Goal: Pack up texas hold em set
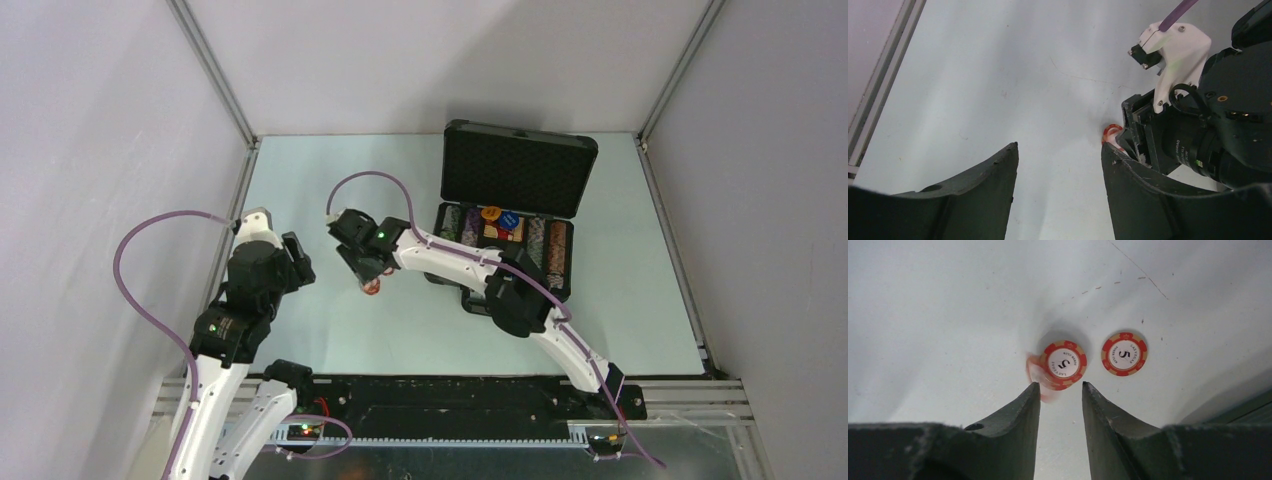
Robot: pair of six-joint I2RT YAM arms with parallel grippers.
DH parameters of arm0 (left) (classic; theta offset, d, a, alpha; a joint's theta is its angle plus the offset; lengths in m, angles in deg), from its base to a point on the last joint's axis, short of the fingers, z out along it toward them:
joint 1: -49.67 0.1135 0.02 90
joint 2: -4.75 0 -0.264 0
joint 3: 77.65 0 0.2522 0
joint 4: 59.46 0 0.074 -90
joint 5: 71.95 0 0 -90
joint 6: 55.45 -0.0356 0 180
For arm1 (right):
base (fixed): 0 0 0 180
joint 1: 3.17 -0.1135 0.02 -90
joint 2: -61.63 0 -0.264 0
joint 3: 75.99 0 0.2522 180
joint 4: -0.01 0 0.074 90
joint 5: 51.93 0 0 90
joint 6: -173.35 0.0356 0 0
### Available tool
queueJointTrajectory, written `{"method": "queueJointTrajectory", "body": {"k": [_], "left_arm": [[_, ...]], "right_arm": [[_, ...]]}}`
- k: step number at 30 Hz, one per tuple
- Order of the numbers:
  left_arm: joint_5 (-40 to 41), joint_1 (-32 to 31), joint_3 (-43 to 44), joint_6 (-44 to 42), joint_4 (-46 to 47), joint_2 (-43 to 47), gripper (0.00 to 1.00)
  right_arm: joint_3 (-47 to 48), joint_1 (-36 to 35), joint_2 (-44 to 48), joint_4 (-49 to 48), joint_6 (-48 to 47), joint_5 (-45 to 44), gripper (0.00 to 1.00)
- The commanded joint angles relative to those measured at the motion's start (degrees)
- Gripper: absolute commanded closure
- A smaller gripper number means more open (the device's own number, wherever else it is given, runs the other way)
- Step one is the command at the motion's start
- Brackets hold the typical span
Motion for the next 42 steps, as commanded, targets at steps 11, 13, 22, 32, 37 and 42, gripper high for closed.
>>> {"method": "queueJointTrajectory", "body": {"k": [11, 13, 22, 32, 37, 42], "left_arm": [[-0.21, -0.1, -0.53, -1.24, 1.62, 0.4, 0.33], [-0.12, -0.09, -0.54, -1.26, 1.65, 0.38, 0.33], [-0.04, -0.14, -0.52, -1.2, 1.62, 0.36, 0.33], [-0.02, -0.09, -0.52, -1.16, 1.61, 0.43, 0.33], [0.04, -0.09, -0.56, -1.16, 1.62, 0.4, 0.33], [-0.01, -0.1, -0.53, -1.15, 1.62, 0.4, 0.33]], "right_arm": [[3.47, -0.39, -1.98, 0.39, 0.66, -0.27, 0.6], [3.01, -0.34, -1.45, -0.26, 0.7, -0.67, 0.6], [3.45, 0.3, -0.03, -0.83, 0.54, -1.01, 0.54], [3.15, 0.37, 0.12, -0.81, 0.66, -1.27, 0.53], [3.33, 0.56, 0.08, -0.54, 1.08, -2.08, 0.48], [3.85, 2.46, -0.23, 0.55, 3.35, -2.67, 0.41]]}}
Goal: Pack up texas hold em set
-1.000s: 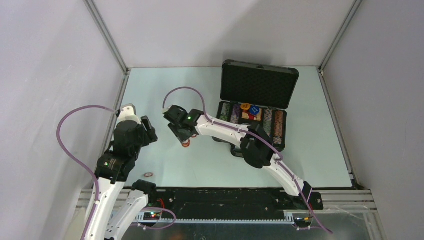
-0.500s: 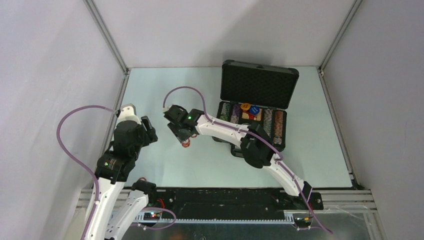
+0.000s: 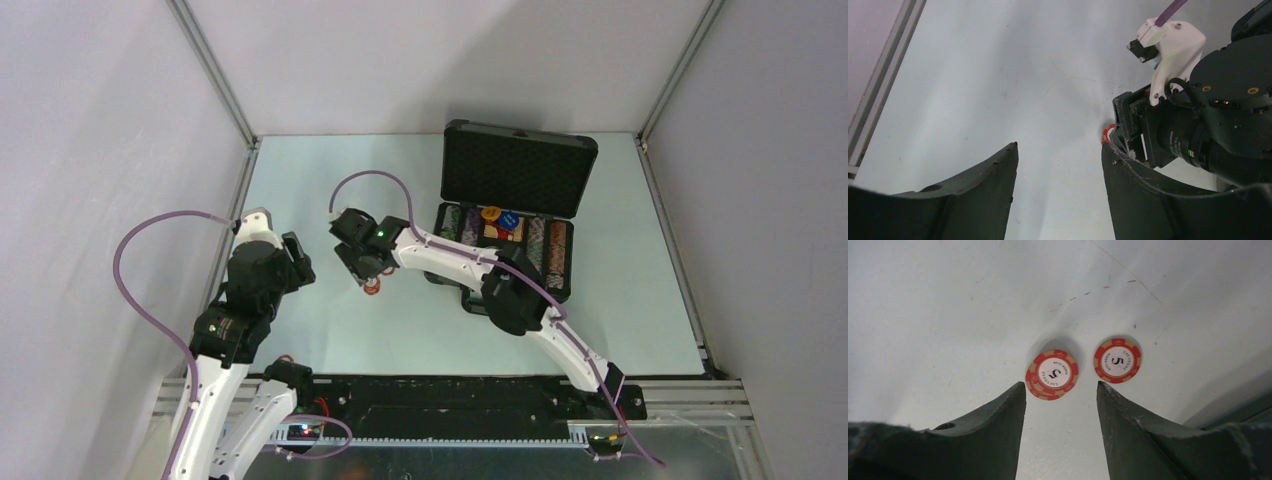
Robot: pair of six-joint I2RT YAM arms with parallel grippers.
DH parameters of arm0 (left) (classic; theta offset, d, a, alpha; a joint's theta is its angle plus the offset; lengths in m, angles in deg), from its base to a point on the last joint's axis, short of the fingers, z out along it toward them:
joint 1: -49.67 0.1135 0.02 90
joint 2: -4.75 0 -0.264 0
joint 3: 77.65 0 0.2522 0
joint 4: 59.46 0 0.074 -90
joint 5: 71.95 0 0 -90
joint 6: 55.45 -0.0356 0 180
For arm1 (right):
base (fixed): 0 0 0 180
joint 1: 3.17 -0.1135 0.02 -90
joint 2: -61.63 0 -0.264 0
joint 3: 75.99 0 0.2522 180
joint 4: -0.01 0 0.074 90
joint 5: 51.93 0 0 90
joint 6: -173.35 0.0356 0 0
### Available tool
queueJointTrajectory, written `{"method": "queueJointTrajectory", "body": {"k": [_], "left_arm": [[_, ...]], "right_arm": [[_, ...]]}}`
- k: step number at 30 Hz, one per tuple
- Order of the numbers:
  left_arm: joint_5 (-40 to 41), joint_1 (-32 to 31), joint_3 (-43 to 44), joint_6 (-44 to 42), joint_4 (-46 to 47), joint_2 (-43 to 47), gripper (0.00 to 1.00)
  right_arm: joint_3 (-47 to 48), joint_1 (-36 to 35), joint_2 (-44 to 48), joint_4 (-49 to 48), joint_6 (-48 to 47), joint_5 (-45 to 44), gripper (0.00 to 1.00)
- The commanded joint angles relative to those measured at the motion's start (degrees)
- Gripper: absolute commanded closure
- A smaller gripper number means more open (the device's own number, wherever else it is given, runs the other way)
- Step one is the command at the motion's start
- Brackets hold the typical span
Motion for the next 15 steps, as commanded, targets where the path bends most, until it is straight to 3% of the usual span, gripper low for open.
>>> {"method": "queueJointTrajectory", "body": {"k": [1, 15], "left_arm": [[-0.08, -0.13, -0.53, -1.15, 1.6, 0.34, 0.33], [-0.24, -0.09, -0.57, -1.24, 1.7, 0.2, 0.33]], "right_arm": [[1.91, 2.46, 1.68, 0.48, 3.28, -1.95, 0.4], [8.68, 6.12, -4.24, 5.75, 6.67, -1.1, 0.39]]}}
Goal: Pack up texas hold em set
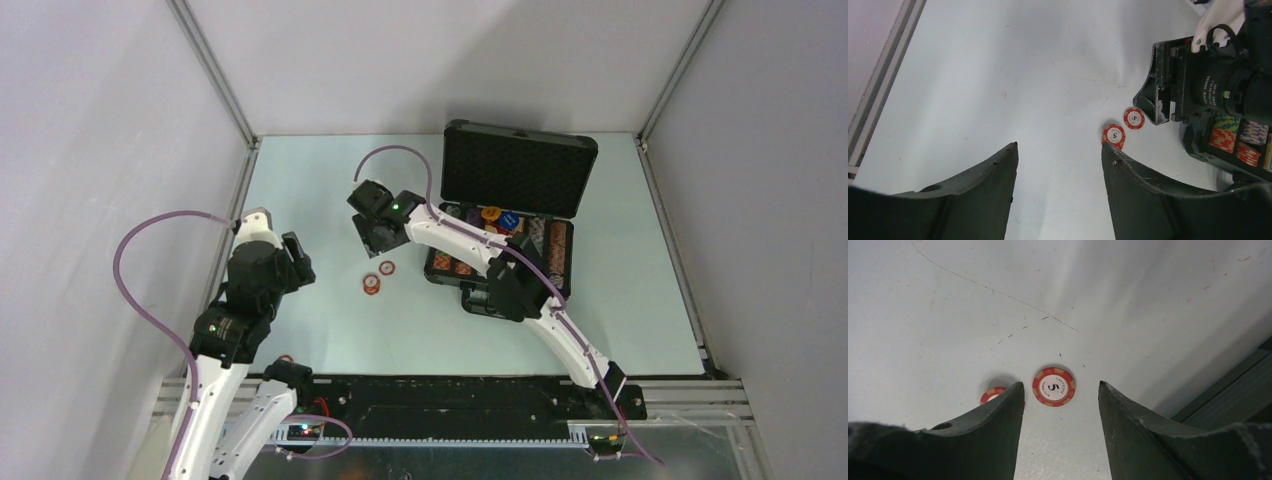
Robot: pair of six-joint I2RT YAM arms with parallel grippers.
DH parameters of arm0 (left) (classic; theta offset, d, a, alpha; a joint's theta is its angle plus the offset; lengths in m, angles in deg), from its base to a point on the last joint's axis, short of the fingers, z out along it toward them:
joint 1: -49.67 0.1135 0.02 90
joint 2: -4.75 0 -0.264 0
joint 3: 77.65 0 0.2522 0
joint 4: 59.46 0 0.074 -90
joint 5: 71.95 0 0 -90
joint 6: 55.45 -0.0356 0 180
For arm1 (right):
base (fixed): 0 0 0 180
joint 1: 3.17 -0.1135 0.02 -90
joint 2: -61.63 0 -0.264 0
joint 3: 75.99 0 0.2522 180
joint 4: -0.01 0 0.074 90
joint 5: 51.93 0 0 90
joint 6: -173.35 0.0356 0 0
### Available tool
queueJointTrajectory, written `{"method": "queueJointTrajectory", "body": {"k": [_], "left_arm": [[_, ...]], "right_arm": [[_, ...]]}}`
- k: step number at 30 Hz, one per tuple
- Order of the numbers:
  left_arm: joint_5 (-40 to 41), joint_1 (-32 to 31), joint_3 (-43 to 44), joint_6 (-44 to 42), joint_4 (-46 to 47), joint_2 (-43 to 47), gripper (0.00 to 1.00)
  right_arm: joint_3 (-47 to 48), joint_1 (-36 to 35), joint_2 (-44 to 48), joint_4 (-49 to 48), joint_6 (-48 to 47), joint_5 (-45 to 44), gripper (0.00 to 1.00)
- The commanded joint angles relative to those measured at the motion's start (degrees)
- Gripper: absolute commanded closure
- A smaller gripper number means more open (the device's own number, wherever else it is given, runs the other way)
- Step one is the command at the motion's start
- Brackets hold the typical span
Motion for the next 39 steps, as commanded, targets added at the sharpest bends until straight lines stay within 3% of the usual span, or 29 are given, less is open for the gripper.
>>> {"method": "queueJointTrajectory", "body": {"k": [1, 25, 39], "left_arm": [[-0.23, -0.09, -0.53, -1.24, 1.67, 0.11, 0.33], [-0.46, -0.14, -0.52, -1.29, 1.73, 0.13, 0.33], [-0.43, -0.12, -0.52, -1.26, 1.71, 0.11, 0.33]], "right_arm": [[2.63, -0.41, -2.44, 2.07, 1.21, 0.21, 0.39], [3.9, -1.42, -6.98, 6.16, -1.99, -0.17, 0.38], [3.51, -1.67, -7.34, 6.34, -2.73, -1.99, 0.53]]}}
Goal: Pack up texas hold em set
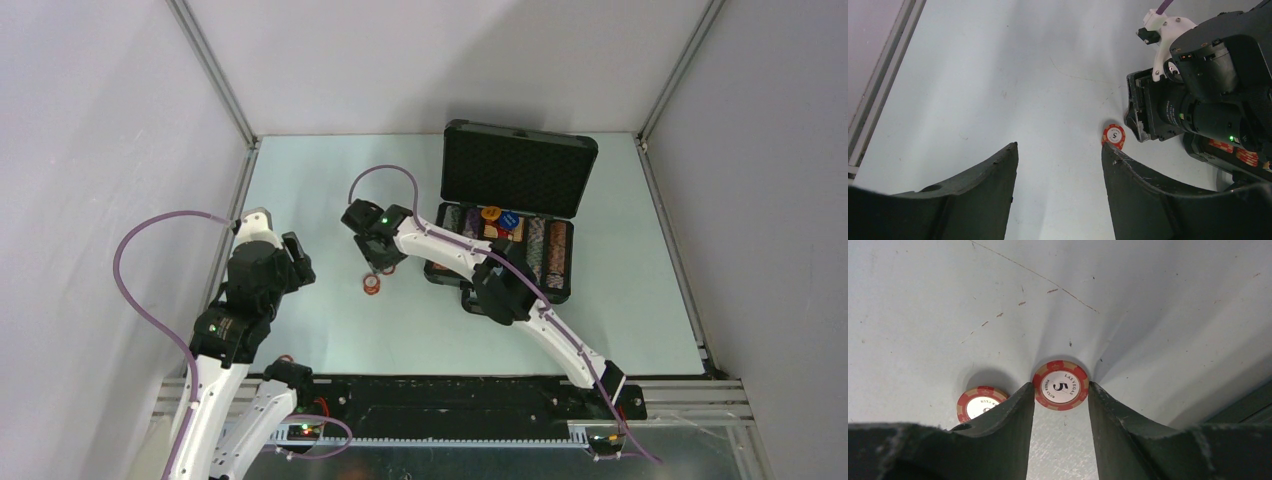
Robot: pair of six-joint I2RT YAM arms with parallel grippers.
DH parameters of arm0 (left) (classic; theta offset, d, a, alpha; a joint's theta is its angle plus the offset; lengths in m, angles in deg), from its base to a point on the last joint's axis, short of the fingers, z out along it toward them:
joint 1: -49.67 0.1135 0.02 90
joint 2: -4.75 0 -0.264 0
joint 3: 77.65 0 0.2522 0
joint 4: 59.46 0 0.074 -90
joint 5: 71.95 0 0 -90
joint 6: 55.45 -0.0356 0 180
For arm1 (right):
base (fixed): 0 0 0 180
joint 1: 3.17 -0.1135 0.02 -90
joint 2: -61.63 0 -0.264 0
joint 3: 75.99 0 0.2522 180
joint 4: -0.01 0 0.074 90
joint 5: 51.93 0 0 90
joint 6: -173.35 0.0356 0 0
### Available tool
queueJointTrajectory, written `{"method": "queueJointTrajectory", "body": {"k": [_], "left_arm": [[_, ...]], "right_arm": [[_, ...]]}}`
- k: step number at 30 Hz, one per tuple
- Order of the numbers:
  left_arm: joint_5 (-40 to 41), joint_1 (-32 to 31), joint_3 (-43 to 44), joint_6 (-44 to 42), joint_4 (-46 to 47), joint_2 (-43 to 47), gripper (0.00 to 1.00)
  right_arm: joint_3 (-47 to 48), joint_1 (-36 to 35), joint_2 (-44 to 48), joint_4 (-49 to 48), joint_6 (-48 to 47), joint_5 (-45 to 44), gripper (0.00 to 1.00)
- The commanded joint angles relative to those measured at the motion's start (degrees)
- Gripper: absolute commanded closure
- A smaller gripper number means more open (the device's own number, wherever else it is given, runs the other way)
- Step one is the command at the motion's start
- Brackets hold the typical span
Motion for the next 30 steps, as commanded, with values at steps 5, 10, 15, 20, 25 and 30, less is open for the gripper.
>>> {"method": "queueJointTrajectory", "body": {"k": [5, 10, 15, 20, 25, 30], "left_arm": [[-0.52, -0.13, -0.52, -1.24, 1.75, 0.05, 0.33], [-0.42, -0.1, -0.52, -1.24, 1.62, 0.05, 0.33], [-0.4, -0.13, -0.55, -1.24, 1.72, 0.05, 0.33], [-0.4, -0.14, -0.53, -1.25, 1.74, 0.14, 0.33], [-0.5, -0.13, -0.52, -1.24, 1.74, 0.06, 0.33], [-0.4, -0.09, -0.57, -1.24, 1.65, 0.07, 0.33]], "right_arm": [[0.22, 0.07, -0.69, 1.17, -0.62, -1.5, 0.56], [-1.41, 0.14, 1.12, -0.54, -0.88, -3.04, 0.58], [-2.93, 0.7, 4.4, -3.41, -1.45, -3.64, 0.58], [-2.83, 0.78, 6.6, -3.88, -2.07, -4.15, 0.58], [-3.46, 0.52, 7.92, -3.58, -2.22, -4.48, 0.57], [-3.79, 1.37, 7.76, -3.61, -1.82, -4.78, 0.5]]}}
